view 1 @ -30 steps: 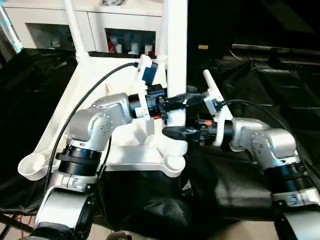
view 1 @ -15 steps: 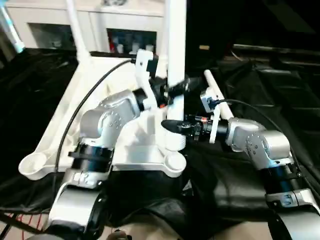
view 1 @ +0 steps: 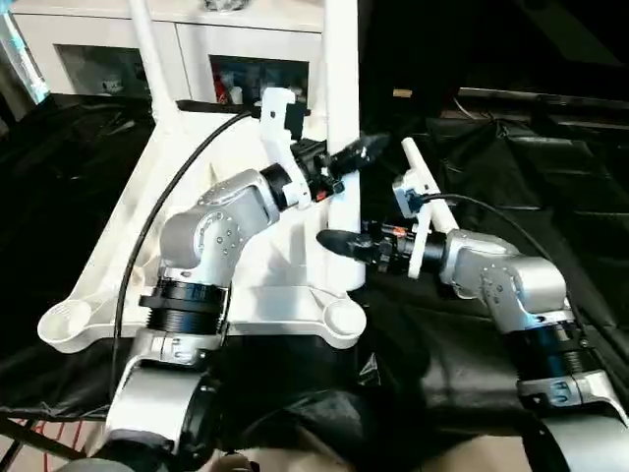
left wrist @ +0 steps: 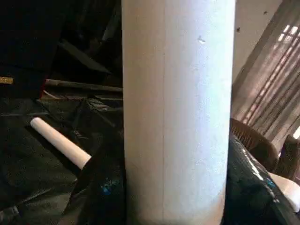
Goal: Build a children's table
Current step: Pick table leg
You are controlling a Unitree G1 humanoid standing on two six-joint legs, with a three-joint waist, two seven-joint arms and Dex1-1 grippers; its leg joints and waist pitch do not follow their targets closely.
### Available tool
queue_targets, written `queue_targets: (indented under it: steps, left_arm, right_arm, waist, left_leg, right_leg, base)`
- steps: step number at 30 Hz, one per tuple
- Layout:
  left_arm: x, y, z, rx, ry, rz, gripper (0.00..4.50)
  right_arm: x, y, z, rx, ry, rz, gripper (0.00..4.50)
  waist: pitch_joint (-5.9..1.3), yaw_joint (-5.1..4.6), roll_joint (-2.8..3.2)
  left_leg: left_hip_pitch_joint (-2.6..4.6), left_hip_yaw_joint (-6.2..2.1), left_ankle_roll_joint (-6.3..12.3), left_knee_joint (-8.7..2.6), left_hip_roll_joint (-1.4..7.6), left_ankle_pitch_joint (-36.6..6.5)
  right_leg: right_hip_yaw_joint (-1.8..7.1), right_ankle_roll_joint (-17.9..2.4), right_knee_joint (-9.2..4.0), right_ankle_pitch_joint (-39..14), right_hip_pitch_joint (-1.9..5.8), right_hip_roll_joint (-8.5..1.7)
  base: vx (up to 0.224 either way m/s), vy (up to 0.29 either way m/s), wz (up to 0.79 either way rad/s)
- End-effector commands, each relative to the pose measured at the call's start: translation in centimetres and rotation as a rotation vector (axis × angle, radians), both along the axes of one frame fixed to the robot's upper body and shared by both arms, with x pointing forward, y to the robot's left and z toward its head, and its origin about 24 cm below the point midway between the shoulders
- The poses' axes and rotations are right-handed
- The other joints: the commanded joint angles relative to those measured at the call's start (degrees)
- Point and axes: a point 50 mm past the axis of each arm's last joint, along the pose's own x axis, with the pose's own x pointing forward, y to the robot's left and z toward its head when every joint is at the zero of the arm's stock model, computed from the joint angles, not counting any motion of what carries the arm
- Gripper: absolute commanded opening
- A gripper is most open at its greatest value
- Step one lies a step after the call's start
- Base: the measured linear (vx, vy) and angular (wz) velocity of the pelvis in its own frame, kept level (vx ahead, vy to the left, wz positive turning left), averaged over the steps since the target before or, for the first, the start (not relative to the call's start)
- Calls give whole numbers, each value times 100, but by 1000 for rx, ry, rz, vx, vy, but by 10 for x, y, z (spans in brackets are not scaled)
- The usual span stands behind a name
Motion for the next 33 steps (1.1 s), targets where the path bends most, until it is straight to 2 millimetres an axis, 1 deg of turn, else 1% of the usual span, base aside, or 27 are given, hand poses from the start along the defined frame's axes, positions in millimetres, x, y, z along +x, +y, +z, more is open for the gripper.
queue_targets:
  steps: [1, 2, 3, 4, 6, 8, 11, 12, 13, 15, 17, 18, 19, 21, 26, 29, 33]
  left_arm:
    - [-2, -1, 3, -18, -13, -16, 190]
    - [-4, -1, 3, -15, -19, -32, 188]
    - [-5, -1, 2, -10, -27, -47, 187]
    - [-7, -1, 2, -6, -36, -71, 187]
    - [-9, -1, 2, -1, -47, -95, 186]
    - [-12, 0, 0, 14, -55, -136, 186]
    - [-13, 1, -1, 24, -57, -153, 186]
    - [-13, 2, 0, 26, -60, -167, 186]
    - [-13, 2, 0, 26, -61, -172, 186]
    - [-15, 1, 2, 27, -74, -200, 186]
    - [-17, 0, 4, 28, -85, -226, 186]
    - [-19, 0, 5, 29, -93, -241, 186]
    - [-20, 0, 5, 29, -99, -256, 186]
    - [-22, -1, 6, 27, -100, -269, 186]
    - [-24, -3, 7, 23, -106, -292, 186]
    - [-25, -3, 8, 19, -109, -305, 186]
    - [-26, -3, 8, 21, -113, -317, 186]
  right_arm:
    - [1, 5, 14, 4, -70, 19, 191]
    - [1, 4, 13, 0, -70, 15, 191]
    - [1, 3, 12, 1, -62, 15, 247]
    - [2, 2, 12, 3, -54, 11, 261]
    - [2, 1, 11, 6, -41, 6, 267]
    - [2, -1, 11, -5, -34, 14, 295]
    - [1, -3, 11, -29, -38, 30, 314]
    - [-1, -5, 10, -50, -31, 57, 314]
    - [-2, -6, 10, -55, -26, 66, 321]
    - [-4, -7, 10, -60, -20, 91, 321]
    - [-6, -7, 10, -64, -17, 114, 321]
    - [-7, -7, 10, -73, -17, 128, 321]
    - [-7, -7, 9, -82, -18, 138, 321]
    - [-7, -7, 9, -91, -18, 140, 321]
    - [-6, -6, 7, -100, -16, 143, 321]
    - [-6, -5, 6, -103, -13, 148, 321]
    - [-7, -4, 7, -92, -15, 150, 321]
  waist:
    - [-464, 12, -6]
    - [-463, 13, -7]
    - [-460, 13, -6]
    - [-459, 7, -13]
    - [-458, 8, -8]
    - [-458, 6, -5]
    - [-459, 4, -6]
    - [-456, 9, -14]
    - [-456, 22, -7]
    - [-457, 19, -18]
    - [-456, 15, -16]
    - [-458, 20, -28]
    - [-454, 17, -22]
    - [-453, 11, -31]
    - [-452, 12, -25]
    - [-457, 13, -31]
    - [-460, 13, -16]
  left_leg:
    - [47, -37, 165, -327, 179, -924]
    - [48, -36, 166, -328, 179, -927]
    - [51, -39, 164, -332, 180, -933]
    - [45, -43, 156, -336, 186, -932]
    - [54, -35, 157, -333, 182, -953]
    - [57, -40, 149, -339, 188, -969]
    - [54, -42, 127, -341, 191, -967]
    - [65, -37, 131, -340, 192, -975]
    - [63, -34, 138, -337, 188, -973]
    - [47, -35, 157, -334, 182, -931]
    - [46, -34, 165, -332, 182, -922]
    - [50, -39, 165, -333, 186, -921]
    - [45, -38, 164, -334, 191, -924]
    - [43, -37, 157, -332, 190, -929]
    - [48, -35, 146, -328, 187, -943]
    - [45, -35, 150, -325, 184, -908]
    - [50, -39, 149, -328, 193, -898]
  right_leg:
    - [296, -838, -439, -1497, 374, -390]
    - [297, -838, -438, -1498, 372, -388]
    - [294, -832, -442, -1520, 370, -389]
    - [296, -827, -435, -1529, 376, -395]
    - [299, -813, -448, -1595, 366, -396]
    - [300, -819, -442, -1580, 363, -391]
    - [302, -830, -428, -1531, 370, -393]
    - [305, -827, -438, -1554, 363, -390]
    - [306, -824, -435, -1557, 372, -391]
    - [307, -814, -430, -1523, 382, -391]
    - [306, -821, -429, -1528, 377, -393]
    - [303, -819, -428, -1565, 380, -398]
    - [306, -826, -426, -1567, 379, -398]
    - [305, -821, -426, -1583, 380, -398]
    - [302, -806, -436, -1678, 372, -396]
    - [302, -810, -427, -1614, 374, -390]
    - [303, -853, -416, -1521, 373, -391]
  base:
    - [0, 0, 0]
    - [0, 0, 0]
    - [0, 0, 0]
    - [0, 0, 0]
    - [0, 0, 0]
    - [0, 0, 0]
    - [0, 0, 0]
    - [0, 0, 0]
    - [0, 0, 0]
    - [0, 0, 0]
    - [0, 0, 0]
    - [0, 0, 0]
    - [0, 0, 0]
    - [0, 0, 0]
    - [0, 0, 0]
    - [0, 0, 0]
    - [0, 0, 0]
